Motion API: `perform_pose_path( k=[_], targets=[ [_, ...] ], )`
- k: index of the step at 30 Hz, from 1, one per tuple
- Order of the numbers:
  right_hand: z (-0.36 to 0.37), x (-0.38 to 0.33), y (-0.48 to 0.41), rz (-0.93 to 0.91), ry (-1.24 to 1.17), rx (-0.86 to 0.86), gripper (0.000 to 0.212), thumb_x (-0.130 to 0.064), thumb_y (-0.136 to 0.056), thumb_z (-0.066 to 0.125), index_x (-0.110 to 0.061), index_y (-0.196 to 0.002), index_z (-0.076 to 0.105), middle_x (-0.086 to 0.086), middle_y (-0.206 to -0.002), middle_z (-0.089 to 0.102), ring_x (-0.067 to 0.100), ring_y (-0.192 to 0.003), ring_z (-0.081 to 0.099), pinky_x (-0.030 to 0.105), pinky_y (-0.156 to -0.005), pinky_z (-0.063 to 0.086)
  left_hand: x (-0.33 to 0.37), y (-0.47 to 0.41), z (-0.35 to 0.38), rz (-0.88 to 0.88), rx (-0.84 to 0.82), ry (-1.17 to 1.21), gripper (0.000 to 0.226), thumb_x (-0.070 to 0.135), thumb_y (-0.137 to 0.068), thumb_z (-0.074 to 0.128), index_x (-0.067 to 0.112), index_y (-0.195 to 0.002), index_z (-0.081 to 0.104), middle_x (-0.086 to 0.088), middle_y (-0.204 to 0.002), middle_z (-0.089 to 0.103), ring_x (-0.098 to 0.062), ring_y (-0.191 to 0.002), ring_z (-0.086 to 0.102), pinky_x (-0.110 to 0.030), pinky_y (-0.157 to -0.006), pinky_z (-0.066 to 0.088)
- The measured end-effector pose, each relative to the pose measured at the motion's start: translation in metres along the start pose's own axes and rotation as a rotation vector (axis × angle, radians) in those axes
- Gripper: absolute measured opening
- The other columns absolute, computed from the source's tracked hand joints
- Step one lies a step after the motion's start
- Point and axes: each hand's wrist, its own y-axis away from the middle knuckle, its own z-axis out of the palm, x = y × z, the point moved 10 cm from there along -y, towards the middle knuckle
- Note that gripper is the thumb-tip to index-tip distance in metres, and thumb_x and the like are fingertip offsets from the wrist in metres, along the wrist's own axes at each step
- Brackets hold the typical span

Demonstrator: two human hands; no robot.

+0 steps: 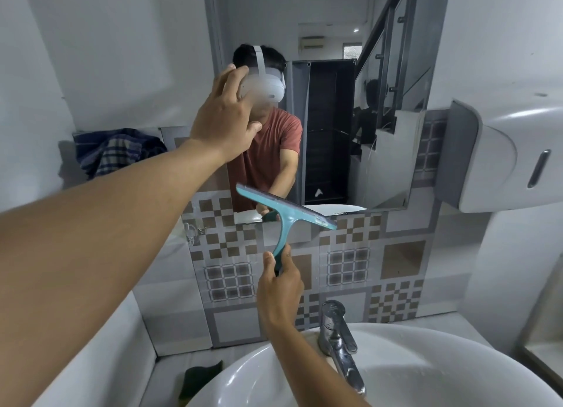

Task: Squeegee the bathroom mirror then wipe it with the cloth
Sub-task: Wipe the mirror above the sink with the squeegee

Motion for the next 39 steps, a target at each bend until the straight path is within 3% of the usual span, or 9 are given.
perform_pose_path(
  k=[9,14,17,19,24,30,35,39],
  targets=[
    [0.002,0.018,0.004,-0.045,0.231,-0.075,0.043,-0.042,-0.103,0.050,-0.029,-0.143,0.052,0.000,-0.081,0.061,0.009,-0.066,0.052,0.022,-0.057,0.045,-0.002,0.000,0.003,-0.015,-0.008,0.021,0.070,0.029,-0.090,0.070,0.010,-0.150,0.040,-0.017,-0.157,0.031,-0.035,-0.151,0.018,-0.053,-0.106,0.045],
    [-0.010,0.008,0.003,-0.085,0.393,-0.098,0.046,-0.043,-0.104,0.047,-0.028,-0.147,0.046,-0.001,-0.084,0.060,0.014,-0.072,0.060,0.036,-0.062,0.058,0.000,0.000,0.003,-0.023,-0.011,0.033,0.069,0.028,-0.091,0.069,0.010,-0.151,0.039,-0.017,-0.157,0.031,-0.035,-0.151,0.017,-0.053,-0.106,0.045],
    [-0.024,-0.004,0.000,-0.153,0.581,-0.102,0.044,-0.040,-0.106,0.042,-0.032,-0.149,0.041,-0.008,-0.087,0.054,0.007,-0.070,0.053,0.020,-0.053,0.041,0.001,0.000,0.003,-0.025,-0.008,0.036,0.070,0.027,-0.090,0.070,0.010,-0.151,0.040,-0.017,-0.157,0.031,-0.035,-0.151,0.017,-0.053,-0.106,0.045],
    [-0.034,-0.018,-0.003,-0.212,0.690,-0.116,0.045,-0.037,-0.107,0.040,-0.033,-0.152,0.037,-0.006,-0.093,0.053,0.007,-0.070,0.050,0.016,-0.051,0.034,0.000,0.000,0.003,-0.027,-0.006,0.043,0.070,0.026,-0.090,0.071,0.009,-0.151,0.040,-0.017,-0.157,0.031,-0.035,-0.151,0.018,-0.054,-0.105,0.046],
    [-0.056,-0.053,-0.020,-0.399,1.010,-0.117,0.045,-0.034,-0.108,0.040,-0.029,-0.153,0.038,0.001,-0.093,0.054,0.016,-0.064,0.053,0.026,-0.051,0.042,-0.001,0.001,0.002,-0.031,0.004,0.050,0.070,0.025,-0.089,0.071,0.009,-0.150,0.041,-0.018,-0.156,0.032,-0.036,-0.151,0.019,-0.054,-0.102,0.048],
    [-0.084,-0.083,-0.053,-0.698,1.159,-0.106,0.043,-0.023,-0.098,0.062,-0.022,-0.140,0.054,0.010,-0.084,0.063,0.018,-0.051,0.056,0.030,-0.041,0.052,0.000,0.000,0.004,-0.025,0.003,0.058,0.072,0.026,-0.088,0.073,0.010,-0.151,0.040,-0.016,-0.157,0.031,-0.035,-0.151,0.018,-0.056,-0.104,0.047],
    [-0.118,-0.085,-0.086,-0.811,1.302,-0.143,0.057,-0.021,-0.092,0.070,-0.025,-0.145,0.049,0.013,-0.103,0.069,0.027,-0.071,0.069,0.036,-0.053,0.059,-0.001,0.002,0.004,-0.026,-0.002,0.063,0.073,0.026,-0.087,0.074,0.010,-0.150,0.041,-0.017,-0.156,0.032,-0.035,-0.151,0.017,-0.059,-0.101,0.048],
    [-0.146,-0.085,-0.105,-0.835,1.363,-0.119,0.055,-0.023,-0.094,0.067,-0.027,-0.145,0.047,0.012,-0.109,0.068,0.029,-0.080,0.070,0.043,-0.061,0.061,0.004,0.003,0.004,-0.022,0.013,0.052,0.071,0.024,-0.089,0.071,0.008,-0.151,0.040,-0.020,-0.157,0.030,-0.037,-0.150,0.017,-0.059,-0.105,0.044]
  ],
)
